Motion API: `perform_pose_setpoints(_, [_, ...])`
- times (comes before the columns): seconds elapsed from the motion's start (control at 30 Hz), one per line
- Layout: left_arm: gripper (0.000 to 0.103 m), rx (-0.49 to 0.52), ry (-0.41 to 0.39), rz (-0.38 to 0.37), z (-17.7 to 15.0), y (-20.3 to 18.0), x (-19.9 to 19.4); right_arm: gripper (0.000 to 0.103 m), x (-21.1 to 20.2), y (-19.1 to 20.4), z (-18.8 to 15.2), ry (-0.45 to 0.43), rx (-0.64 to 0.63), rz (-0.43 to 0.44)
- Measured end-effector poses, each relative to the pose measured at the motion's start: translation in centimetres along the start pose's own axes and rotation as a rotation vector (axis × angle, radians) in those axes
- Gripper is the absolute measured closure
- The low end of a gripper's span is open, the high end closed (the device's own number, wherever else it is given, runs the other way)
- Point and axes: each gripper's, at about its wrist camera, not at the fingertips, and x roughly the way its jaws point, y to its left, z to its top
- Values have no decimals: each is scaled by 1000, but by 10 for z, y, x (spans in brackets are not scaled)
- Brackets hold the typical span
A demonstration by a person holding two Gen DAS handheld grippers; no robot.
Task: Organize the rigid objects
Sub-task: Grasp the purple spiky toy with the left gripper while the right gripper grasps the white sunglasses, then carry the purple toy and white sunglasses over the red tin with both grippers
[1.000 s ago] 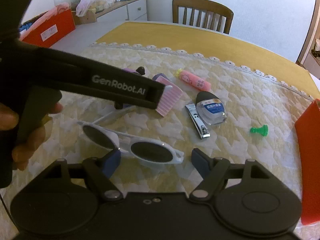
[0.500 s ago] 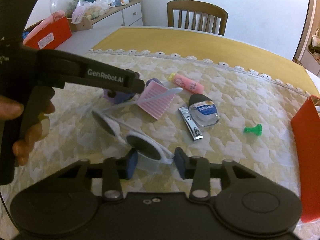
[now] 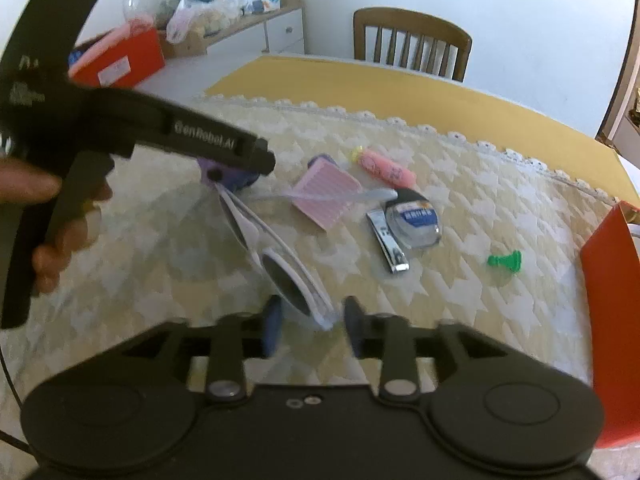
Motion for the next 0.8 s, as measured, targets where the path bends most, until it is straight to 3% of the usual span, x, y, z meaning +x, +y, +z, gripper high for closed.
perform_pose_setpoints(0.07, [49, -6, -5, 8, 0, 2, -2, 36, -2, 1, 4, -22, 34, 7])
perform_pose_setpoints(0.13, [49, -8, -10, 14, 0, 5, -4, 36, -2, 2, 8, -31, 67, 10])
perform_pose_setpoints(0.33, [49, -23, -11, 32, -2, 12, -7, 38, 9, -4, 20, -28, 239, -31])
perform_pose_setpoints(0.63, [49, -31, -13, 33, -1, 13, -8, 43, 24, 1, 15, 15, 274, -111])
perform_pose_setpoints(0.8, [49, -34, -12, 28, 0, 13, -8, 57, 20, -2, 9, -9, 288, -120])
